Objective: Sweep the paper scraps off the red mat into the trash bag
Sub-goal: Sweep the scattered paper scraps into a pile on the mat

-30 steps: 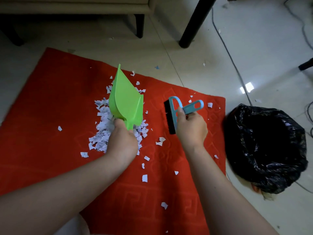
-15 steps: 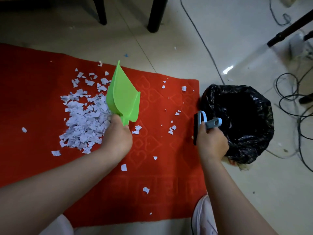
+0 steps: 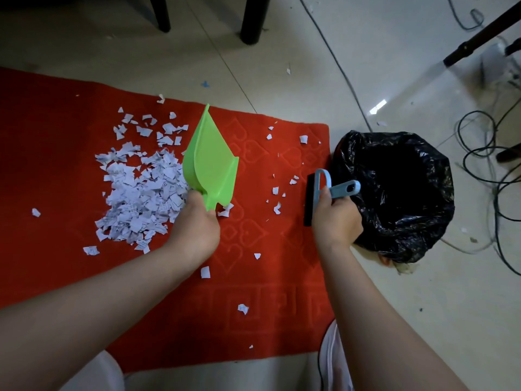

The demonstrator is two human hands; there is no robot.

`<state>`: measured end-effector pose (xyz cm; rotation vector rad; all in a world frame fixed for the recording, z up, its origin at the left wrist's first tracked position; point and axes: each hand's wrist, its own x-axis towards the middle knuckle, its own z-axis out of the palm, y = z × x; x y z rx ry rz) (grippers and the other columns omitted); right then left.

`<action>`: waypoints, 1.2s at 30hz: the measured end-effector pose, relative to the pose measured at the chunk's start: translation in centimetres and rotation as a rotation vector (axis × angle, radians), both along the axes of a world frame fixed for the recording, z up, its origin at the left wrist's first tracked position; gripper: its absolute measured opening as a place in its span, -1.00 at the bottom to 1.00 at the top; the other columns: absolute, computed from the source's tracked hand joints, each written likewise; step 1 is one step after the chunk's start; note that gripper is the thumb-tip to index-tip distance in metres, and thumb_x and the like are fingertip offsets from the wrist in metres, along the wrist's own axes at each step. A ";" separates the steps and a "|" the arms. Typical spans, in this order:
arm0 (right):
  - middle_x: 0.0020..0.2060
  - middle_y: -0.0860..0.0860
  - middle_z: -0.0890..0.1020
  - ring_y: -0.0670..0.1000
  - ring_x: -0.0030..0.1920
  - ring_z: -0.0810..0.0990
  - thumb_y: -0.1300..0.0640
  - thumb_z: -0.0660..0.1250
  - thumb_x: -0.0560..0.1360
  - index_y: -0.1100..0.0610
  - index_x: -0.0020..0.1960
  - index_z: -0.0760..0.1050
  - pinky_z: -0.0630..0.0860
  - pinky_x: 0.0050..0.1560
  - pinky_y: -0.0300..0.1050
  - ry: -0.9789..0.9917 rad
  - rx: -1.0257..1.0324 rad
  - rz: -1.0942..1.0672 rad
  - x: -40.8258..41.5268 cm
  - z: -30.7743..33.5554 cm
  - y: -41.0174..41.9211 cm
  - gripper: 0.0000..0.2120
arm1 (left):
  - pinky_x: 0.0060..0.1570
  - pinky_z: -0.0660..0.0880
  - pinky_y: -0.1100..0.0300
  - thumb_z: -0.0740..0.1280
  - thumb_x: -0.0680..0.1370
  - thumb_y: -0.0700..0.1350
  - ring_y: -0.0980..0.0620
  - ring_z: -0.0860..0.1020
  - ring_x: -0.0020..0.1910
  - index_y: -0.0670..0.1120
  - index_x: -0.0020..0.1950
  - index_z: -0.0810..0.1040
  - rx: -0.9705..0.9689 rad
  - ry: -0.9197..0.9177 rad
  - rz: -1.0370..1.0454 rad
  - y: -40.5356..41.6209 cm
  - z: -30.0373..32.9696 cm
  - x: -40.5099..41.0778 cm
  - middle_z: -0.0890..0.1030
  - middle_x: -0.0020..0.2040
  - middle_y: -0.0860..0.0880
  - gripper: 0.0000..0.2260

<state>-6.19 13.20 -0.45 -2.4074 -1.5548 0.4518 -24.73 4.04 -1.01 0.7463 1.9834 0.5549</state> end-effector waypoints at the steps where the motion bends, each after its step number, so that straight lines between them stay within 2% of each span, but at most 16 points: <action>1: -0.20 0.09 0.60 0.16 -0.11 0.56 -0.07 0.12 0.60 0.20 -0.05 0.53 0.40 -0.05 -0.04 -0.020 -0.023 0.005 -0.4 -0.3 0.1 -0.63 | -0.03 0.55 -0.15 0.08 0.62 -0.19 -0.21 0.58 -0.11 -0.11 0.29 0.23 -0.001 0.005 0.004 0.0 0.0 -0.1 0.54 -0.01 -0.21 -0.75; 4: -0.08 0.12 0.65 0.19 0.00 0.60 -0.11 0.11 0.59 0.17 0.00 0.55 0.44 0.01 -0.03 0.031 -0.089 0.042 -2.5 -1.5 -0.2 -0.61 | -0.03 0.54 -0.14 0.08 0.62 -0.20 -0.21 0.57 -0.11 -0.13 0.29 0.23 -0.001 0.012 0.008 -0.2 -0.1 -0.2 0.54 -0.02 -0.21 -0.76; 8: -0.26 0.04 0.60 0.11 -0.12 0.61 -0.09 0.11 0.59 0.15 -0.15 0.52 0.35 -0.17 -0.12 0.122 -0.110 0.154 -4.6 -1.6 -0.9 -0.62 | -0.06 0.55 -0.10 0.08 0.62 -0.18 -0.18 0.58 -0.12 -0.13 0.30 0.22 -0.002 0.009 -0.009 -0.1 -0.1 0.0 0.54 -0.02 -0.19 -0.75; 10: -0.32 0.04 0.55 0.13 -0.14 0.60 -0.09 0.12 0.59 0.15 -0.19 0.50 0.33 -0.18 -0.12 0.115 -0.070 0.159 -4.3 -0.7 -0.7 -0.62 | -0.06 0.55 -0.09 0.09 0.62 -0.18 -0.17 0.58 -0.11 -0.12 0.29 0.23 -0.001 -0.001 -0.006 -0.1 -0.1 -0.1 0.53 -0.01 -0.19 -0.76; 13: -0.17 0.14 0.64 0.20 -0.06 0.60 -0.09 0.14 0.59 0.18 -0.09 0.54 0.43 -0.04 -0.05 0.037 0.030 0.099 -2.8 0.4 0.8 -0.63 | -0.05 0.53 -0.04 0.09 0.62 -0.18 -0.18 0.57 -0.08 -0.11 0.26 0.24 0.004 0.005 -0.002 -0.2 -0.1 -0.4 0.54 0.01 -0.19 -0.79; 15: -0.14 0.12 0.64 0.19 -0.06 0.61 -0.09 0.13 0.59 0.17 -0.07 0.54 0.46 -0.01 -0.02 -0.001 0.051 0.043 -1.9 0.5 2.2 -0.63 | -0.08 0.52 -0.01 0.09 0.62 -0.18 -0.17 0.57 -0.08 -0.09 0.26 0.24 0.005 0.001 0.010 -0.3 0.0 -0.6 0.54 0.01 -0.19 -0.79; 20: -0.08 0.08 0.64 0.16 0.00 0.61 -0.19 0.10 0.58 0.14 -0.03 0.54 0.49 0.07 0.01 0.024 -0.103 0.043 -2.6 -0.7 4.5 -0.57 | -0.02 0.53 -0.09 0.09 0.62 -0.18 -0.18 0.57 -0.08 -0.09 0.25 0.23 0.003 0.007 0.003 -0.2 0.0 -0.6 0.54 0.00 -0.19 -0.79; 23: -0.24 0.02 0.60 0.11 -0.06 0.62 -0.18 0.12 0.57 0.11 -0.10 0.53 0.48 -0.01 -0.07 0.098 -0.155 0.145 -4.0 -1.1 4.4 -0.60 | -0.01 0.53 -0.08 0.08 0.62 -0.18 -0.18 0.57 -0.07 -0.10 0.26 0.23 0.003 0.011 -0.007 0.0 0.0 -0.6 0.54 0.00 -0.19 -0.78; 26: -0.22 0.05 0.61 0.13 -0.11 0.59 -0.12 0.15 0.57 0.11 -0.17 0.49 0.42 -0.09 -0.09 0.093 -0.072 0.200 -3.5 -0.2 4.1 -0.65 | -0.09 0.53 -0.03 0.08 0.62 -0.18 -0.15 0.58 -0.12 -0.09 0.29 0.21 0.004 0.009 -0.014 0.1 -0.1 -0.6 0.55 -0.03 -0.18 -0.76; 30: -0.21 0.03 0.59 0.13 -0.07 0.60 -0.09 0.15 0.58 0.11 -0.10 0.52 0.40 -0.07 -0.09 0.003 0.039 0.118 -1.5 0.9 4.6 -0.68 | -0.10 0.54 -0.05 0.08 0.62 -0.18 -0.14 0.58 -0.14 -0.09 0.28 0.23 0.007 0.014 -0.013 0.2 0.0 -0.9 0.55 -0.06 -0.17 -0.77; 34: -0.04 0.11 0.64 0.19 0.04 0.59 -0.17 0.13 0.57 0.15 -0.01 0.55 0.43 0.03 -0.05 -0.003 -0.103 0.102 -1.9 -0.4 3.6 -0.59 | -0.10 0.53 -0.04 0.08 0.63 -0.17 -0.14 0.59 -0.15 -0.09 0.27 0.23 0.001 0.019 -0.012 0.4 0.2 -0.7 0.55 -0.07 -0.18 -0.78; 36: -0.06 0.11 0.65 0.18 0.03 0.59 -0.19 0.11 0.57 0.14 -0.02 0.56 0.44 0.04 -0.05 0.052 -0.152 0.177 -3.6 -1.3 2.6 -0.56 | -0.09 0.53 -0.04 0.08 0.62 -0.17 -0.15 0.58 -0.13 -0.09 0.27 0.22 0.000 0.020 -0.016 0.5 0.3 -0.5 0.56 -0.06 -0.19 -0.78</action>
